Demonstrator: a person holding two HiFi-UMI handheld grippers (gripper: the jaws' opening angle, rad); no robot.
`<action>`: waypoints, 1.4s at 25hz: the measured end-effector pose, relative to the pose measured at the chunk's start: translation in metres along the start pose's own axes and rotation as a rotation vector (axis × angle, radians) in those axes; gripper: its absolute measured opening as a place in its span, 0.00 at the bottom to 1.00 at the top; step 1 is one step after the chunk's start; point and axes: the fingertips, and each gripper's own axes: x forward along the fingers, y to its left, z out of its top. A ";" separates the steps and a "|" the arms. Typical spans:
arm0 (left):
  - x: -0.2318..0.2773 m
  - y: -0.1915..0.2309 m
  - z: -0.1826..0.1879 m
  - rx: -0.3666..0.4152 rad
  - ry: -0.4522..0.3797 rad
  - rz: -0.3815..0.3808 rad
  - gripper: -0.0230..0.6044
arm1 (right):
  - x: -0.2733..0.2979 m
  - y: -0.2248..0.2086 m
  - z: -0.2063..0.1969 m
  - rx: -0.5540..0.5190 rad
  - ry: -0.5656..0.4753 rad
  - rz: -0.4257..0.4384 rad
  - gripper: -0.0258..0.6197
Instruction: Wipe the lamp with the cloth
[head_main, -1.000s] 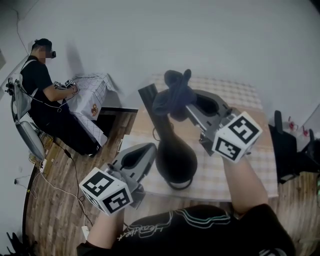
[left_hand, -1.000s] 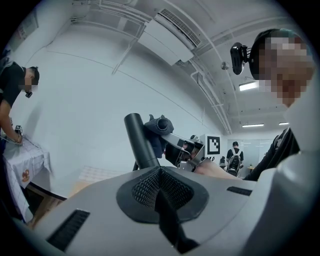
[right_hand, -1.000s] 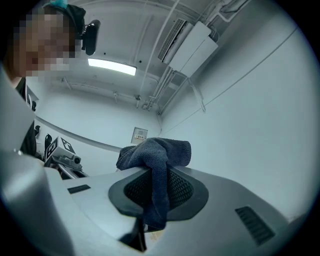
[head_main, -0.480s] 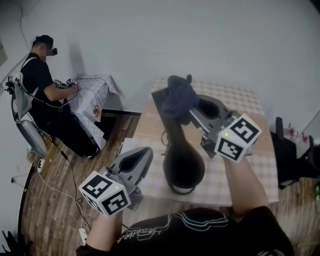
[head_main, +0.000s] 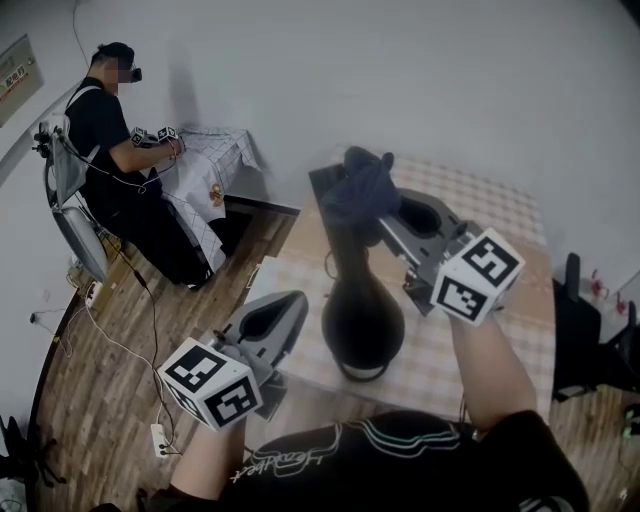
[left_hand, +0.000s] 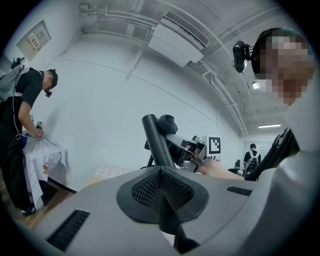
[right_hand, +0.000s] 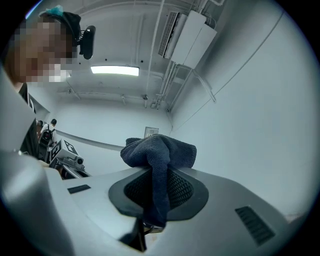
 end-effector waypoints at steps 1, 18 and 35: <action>0.000 -0.002 -0.001 -0.003 0.001 0.009 0.04 | 0.000 0.001 -0.001 0.003 0.004 0.011 0.13; 0.005 -0.043 -0.038 -0.054 0.008 0.133 0.04 | -0.034 0.022 -0.052 0.051 0.081 0.175 0.13; -0.007 -0.079 -0.073 -0.106 -0.015 0.231 0.04 | -0.071 0.038 -0.098 0.102 0.154 0.260 0.13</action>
